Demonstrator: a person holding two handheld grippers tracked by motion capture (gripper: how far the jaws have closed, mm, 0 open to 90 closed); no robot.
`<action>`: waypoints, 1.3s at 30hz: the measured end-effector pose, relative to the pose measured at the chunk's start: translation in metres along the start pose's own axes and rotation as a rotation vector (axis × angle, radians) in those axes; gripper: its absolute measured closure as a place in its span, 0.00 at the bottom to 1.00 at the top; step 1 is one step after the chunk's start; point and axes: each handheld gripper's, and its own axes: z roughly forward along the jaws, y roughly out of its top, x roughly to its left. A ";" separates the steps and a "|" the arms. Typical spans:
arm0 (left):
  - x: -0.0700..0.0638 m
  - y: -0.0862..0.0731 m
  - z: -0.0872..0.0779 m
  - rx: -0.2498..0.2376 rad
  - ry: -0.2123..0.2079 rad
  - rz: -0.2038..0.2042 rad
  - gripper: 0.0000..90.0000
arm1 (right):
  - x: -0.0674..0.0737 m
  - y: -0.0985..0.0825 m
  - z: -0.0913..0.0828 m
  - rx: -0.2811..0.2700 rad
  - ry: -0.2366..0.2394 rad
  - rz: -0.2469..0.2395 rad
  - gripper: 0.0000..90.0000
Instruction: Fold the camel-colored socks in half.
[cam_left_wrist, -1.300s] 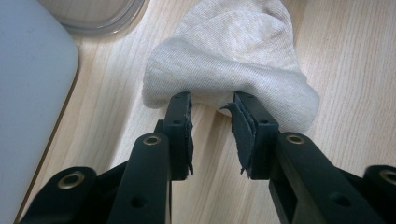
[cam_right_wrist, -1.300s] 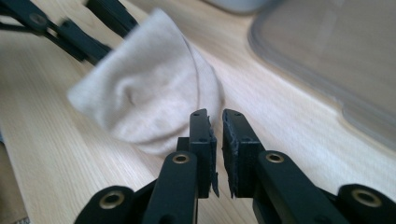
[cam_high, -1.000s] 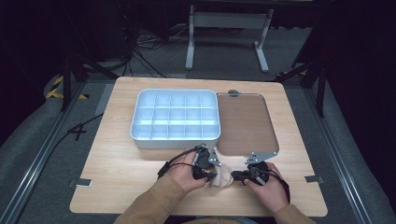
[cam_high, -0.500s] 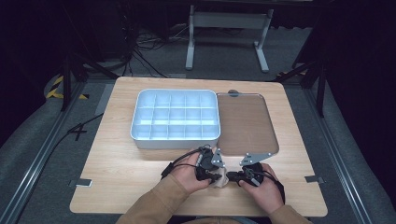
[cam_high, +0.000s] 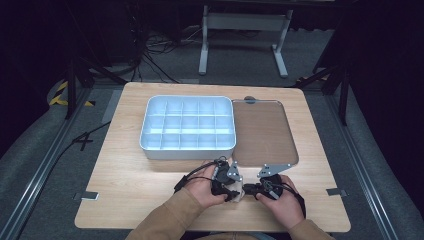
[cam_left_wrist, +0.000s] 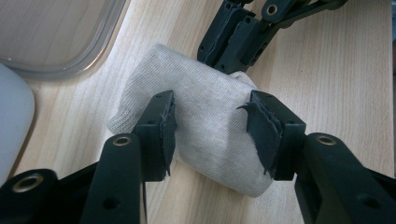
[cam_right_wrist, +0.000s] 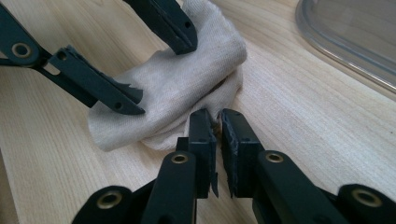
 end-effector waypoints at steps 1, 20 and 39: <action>0.000 0.000 0.001 -0.004 0.000 -0.004 0.57 | 0.000 0.000 0.000 0.001 0.001 0.000 0.91; -0.003 -0.001 0.003 -0.004 0.016 -0.001 0.53 | 0.000 0.017 -0.015 -0.099 0.001 0.068 0.67; -0.007 -0.005 0.004 -0.021 0.024 -0.020 0.48 | -0.007 0.018 0.013 -0.027 0.084 0.162 0.57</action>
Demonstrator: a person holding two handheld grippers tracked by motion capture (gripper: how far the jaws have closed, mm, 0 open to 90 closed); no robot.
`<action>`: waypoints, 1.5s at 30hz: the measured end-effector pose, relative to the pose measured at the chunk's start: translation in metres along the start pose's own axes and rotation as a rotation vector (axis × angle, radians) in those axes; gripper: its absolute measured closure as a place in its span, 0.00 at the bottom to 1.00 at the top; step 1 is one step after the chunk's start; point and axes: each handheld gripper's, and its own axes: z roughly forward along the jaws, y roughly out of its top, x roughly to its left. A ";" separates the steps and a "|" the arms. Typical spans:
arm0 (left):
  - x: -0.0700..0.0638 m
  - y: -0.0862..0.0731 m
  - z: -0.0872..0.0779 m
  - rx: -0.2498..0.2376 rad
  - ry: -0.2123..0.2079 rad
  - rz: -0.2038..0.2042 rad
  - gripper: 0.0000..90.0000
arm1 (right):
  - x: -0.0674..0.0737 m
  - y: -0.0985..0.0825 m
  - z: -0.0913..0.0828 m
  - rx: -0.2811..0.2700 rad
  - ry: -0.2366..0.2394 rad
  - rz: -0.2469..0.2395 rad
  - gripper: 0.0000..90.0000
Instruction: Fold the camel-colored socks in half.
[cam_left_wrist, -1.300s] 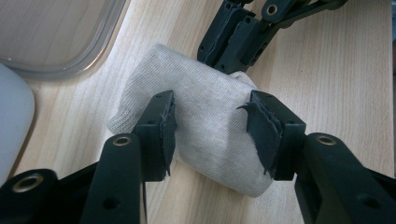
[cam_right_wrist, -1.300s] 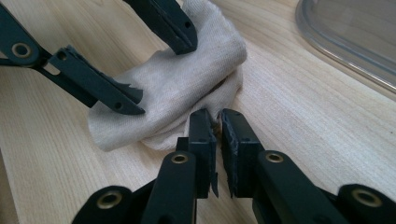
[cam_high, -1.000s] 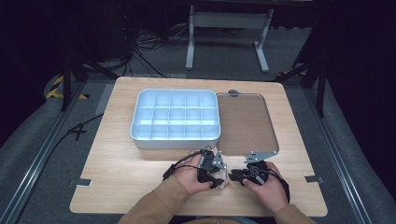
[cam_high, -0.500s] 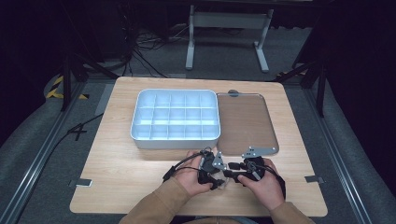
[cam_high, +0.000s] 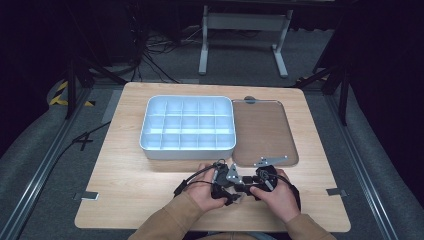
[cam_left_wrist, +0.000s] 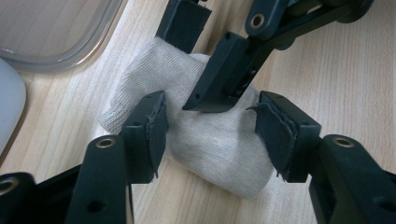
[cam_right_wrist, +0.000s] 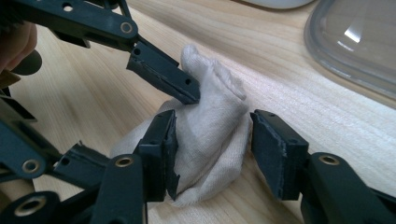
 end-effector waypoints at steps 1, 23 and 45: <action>0.000 0.000 0.000 0.001 0.000 0.002 0.47 | 0.000 0.000 0.001 0.000 0.004 0.005 0.57; 0.002 -0.005 -0.015 0.046 0.012 -0.044 0.29 | -0.002 0.001 0.004 0.011 0.080 0.055 0.85; 0.025 -0.024 -0.050 -0.001 0.079 -0.134 0.31 | 0.001 0.014 -0.025 -0.057 0.090 0.034 0.86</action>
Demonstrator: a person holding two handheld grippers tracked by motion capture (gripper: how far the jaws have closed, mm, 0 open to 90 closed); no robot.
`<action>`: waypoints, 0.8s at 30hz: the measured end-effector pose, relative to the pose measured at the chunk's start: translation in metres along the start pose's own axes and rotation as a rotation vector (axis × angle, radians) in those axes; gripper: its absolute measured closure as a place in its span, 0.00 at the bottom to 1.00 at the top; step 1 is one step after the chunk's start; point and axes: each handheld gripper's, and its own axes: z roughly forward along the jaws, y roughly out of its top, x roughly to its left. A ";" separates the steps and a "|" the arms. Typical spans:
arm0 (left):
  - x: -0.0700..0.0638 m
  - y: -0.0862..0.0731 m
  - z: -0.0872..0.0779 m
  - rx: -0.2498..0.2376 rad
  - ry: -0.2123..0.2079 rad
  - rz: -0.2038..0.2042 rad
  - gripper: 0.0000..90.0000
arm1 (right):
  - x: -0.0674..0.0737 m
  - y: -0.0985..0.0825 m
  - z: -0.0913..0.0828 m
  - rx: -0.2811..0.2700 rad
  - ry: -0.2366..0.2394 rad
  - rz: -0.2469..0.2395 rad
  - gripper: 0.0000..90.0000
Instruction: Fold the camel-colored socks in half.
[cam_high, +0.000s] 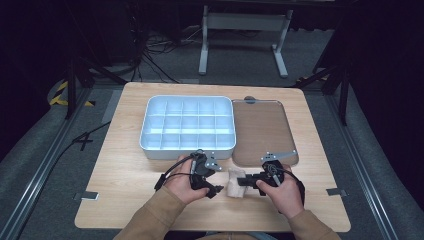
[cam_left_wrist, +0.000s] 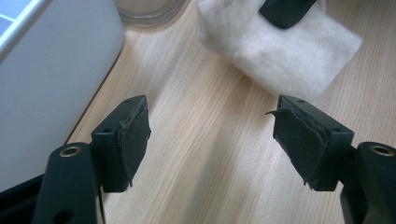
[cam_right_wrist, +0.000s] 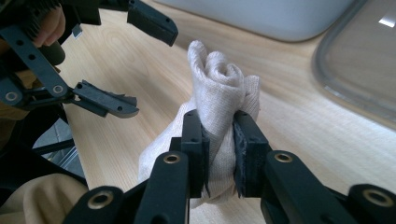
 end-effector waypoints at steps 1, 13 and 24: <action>0.000 0.000 -0.001 0.003 0.004 0.002 0.31 | 0.000 0.001 -0.002 -0.005 -0.001 -0.001 0.86; 0.003 -0.003 -0.009 0.021 0.008 -0.007 0.31 | 0.004 0.010 -0.020 -0.049 -0.029 -0.052 0.86; 0.004 -0.005 -0.018 0.018 0.032 -0.025 0.31 | 0.003 0.022 -0.040 -0.120 -0.054 -0.083 0.86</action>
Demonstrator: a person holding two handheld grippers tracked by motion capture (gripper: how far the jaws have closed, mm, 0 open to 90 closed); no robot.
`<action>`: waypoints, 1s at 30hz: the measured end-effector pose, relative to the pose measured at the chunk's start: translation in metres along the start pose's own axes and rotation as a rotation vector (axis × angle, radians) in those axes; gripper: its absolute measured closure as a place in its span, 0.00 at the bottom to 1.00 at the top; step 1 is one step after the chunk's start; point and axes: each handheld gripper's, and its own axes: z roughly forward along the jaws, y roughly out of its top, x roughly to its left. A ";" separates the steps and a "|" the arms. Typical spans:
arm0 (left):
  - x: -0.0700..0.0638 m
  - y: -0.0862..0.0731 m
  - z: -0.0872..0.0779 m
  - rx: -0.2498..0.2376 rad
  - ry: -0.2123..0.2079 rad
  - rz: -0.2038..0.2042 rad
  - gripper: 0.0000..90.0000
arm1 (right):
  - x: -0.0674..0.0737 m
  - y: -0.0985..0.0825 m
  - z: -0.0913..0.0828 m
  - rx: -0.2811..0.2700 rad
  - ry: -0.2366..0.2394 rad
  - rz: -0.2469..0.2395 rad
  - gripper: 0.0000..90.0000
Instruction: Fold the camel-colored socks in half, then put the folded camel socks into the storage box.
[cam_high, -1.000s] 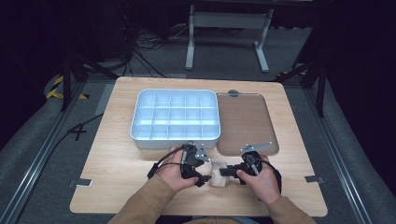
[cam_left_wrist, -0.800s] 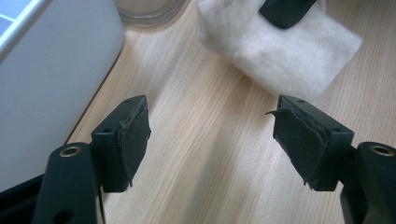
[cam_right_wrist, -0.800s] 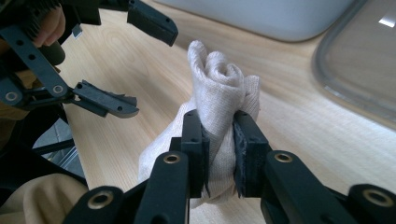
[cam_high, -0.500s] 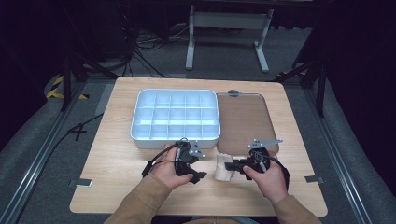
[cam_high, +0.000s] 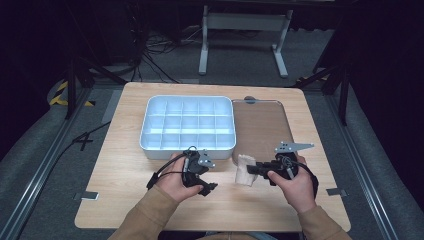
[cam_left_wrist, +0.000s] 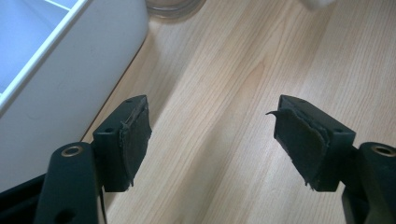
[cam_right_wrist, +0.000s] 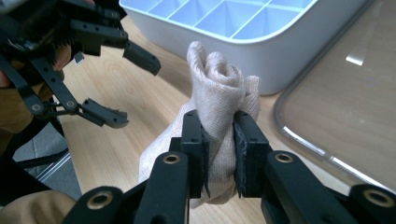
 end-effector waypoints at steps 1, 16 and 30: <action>0.000 0.000 0.000 0.001 0.003 0.004 0.31 | 0.000 0.001 -0.001 -0.005 -0.003 -0.004 0.86; 0.000 -0.001 0.000 0.002 0.008 0.002 0.31 | -0.005 0.005 -0.012 -0.076 -0.103 -0.107 0.86; 0.003 -0.010 -0.008 -0.004 0.024 -0.027 0.31 | -0.010 0.012 -0.016 -0.108 -0.135 -0.144 0.85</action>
